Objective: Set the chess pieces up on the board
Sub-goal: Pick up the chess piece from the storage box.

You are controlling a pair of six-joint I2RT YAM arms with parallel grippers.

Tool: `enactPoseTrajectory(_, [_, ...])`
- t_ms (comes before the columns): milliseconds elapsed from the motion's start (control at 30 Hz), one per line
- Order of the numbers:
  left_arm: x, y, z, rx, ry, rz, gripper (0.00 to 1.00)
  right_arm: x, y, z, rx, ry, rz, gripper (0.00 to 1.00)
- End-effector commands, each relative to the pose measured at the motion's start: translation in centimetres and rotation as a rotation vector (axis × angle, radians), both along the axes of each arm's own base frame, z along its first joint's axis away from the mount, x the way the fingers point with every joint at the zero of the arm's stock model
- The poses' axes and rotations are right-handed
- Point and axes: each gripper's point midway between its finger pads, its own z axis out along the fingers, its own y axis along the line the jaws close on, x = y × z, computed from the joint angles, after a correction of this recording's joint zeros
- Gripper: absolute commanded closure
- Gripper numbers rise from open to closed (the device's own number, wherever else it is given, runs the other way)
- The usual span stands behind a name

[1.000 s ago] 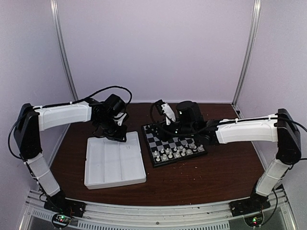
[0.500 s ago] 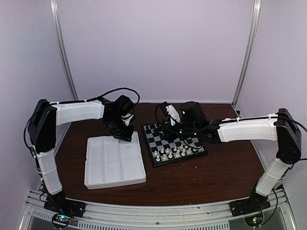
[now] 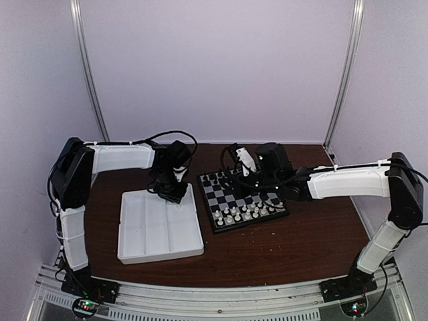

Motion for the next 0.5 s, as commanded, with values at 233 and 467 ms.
enactPoseTrajectory(233, [0.59, -0.83, -0.54, -0.001, 0.010, -0.005, 0.84, 0.13, -0.76, 1.06, 0.021, -0.028, -0.002, 0.70])
enactPoseTrajectory(467, [0.42, -0.95, -0.83, -0.003, 0.026, -0.006, 0.82, 0.01, -0.90, 0.50, 0.025, -0.013, -0.002, 0.70])
